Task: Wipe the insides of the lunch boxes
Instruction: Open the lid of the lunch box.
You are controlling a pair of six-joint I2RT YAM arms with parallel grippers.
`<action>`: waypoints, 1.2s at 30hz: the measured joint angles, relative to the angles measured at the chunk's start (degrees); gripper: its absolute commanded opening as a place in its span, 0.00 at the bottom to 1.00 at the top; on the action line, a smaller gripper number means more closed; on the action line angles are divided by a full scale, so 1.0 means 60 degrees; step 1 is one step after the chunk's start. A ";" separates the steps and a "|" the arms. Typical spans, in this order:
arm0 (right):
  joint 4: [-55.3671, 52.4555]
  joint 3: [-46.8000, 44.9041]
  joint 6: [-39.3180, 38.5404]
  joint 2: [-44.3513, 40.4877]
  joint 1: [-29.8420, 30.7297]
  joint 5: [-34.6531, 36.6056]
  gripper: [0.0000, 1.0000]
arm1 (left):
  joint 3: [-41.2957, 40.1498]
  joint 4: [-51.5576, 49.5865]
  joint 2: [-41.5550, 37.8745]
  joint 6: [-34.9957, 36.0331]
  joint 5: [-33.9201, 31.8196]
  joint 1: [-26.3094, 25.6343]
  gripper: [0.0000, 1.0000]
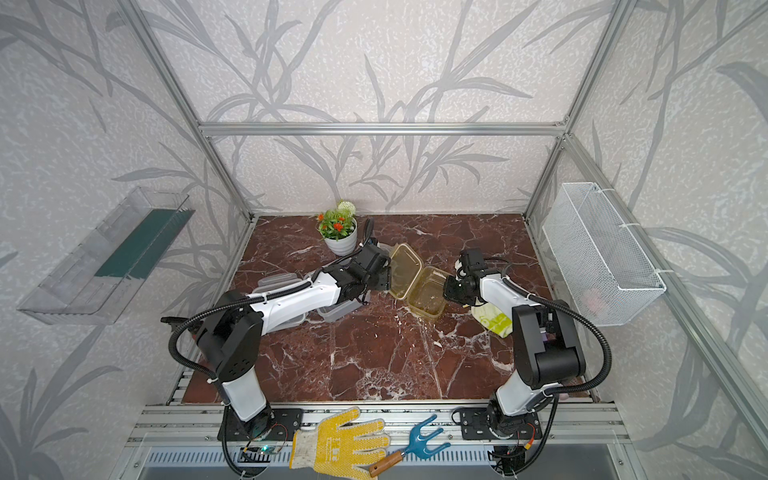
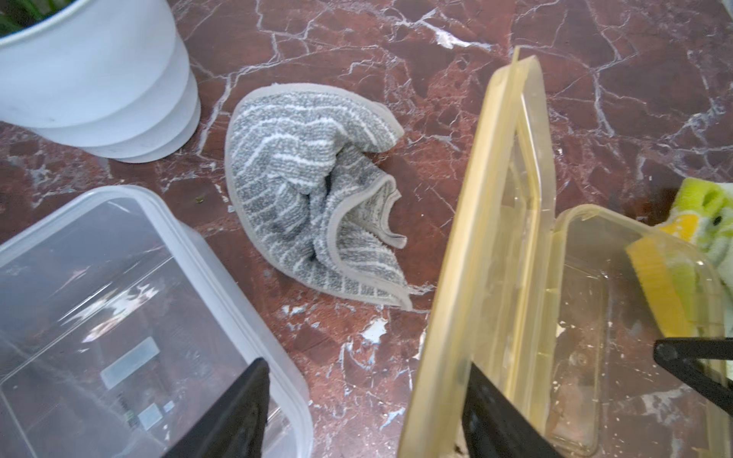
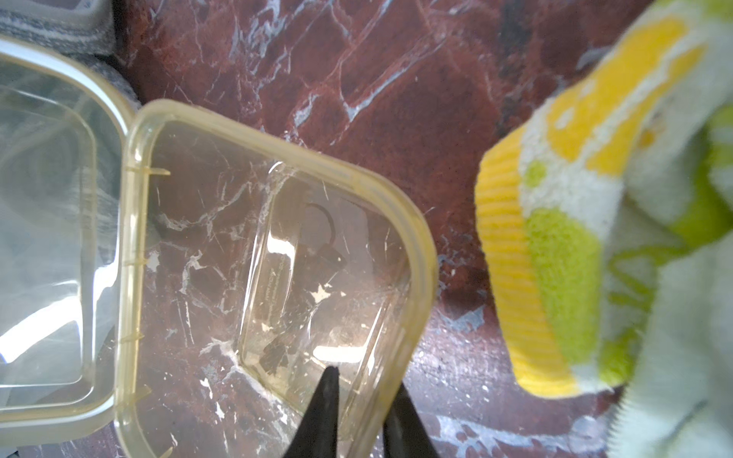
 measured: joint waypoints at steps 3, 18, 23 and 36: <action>-0.0120 0.0080 -0.0073 0.0015 0.0007 0.0033 0.21 | -0.0149 0.0007 -0.0044 -0.0178 0.0066 0.0025 0.80; -0.0444 0.0514 -0.0321 0.0025 0.0113 -0.0036 0.31 | -0.1566 0.0233 -0.0390 -0.1326 0.0572 0.0659 0.97; -0.0448 0.0608 -0.0346 0.0025 0.0113 -0.0102 0.42 | -0.1628 0.0211 -0.1253 -0.1337 0.0474 0.0645 0.98; -0.0477 0.0608 -0.0368 0.0022 0.0113 0.0084 0.44 | -0.1268 -0.0590 -0.1424 -0.1107 -0.0273 0.0382 0.98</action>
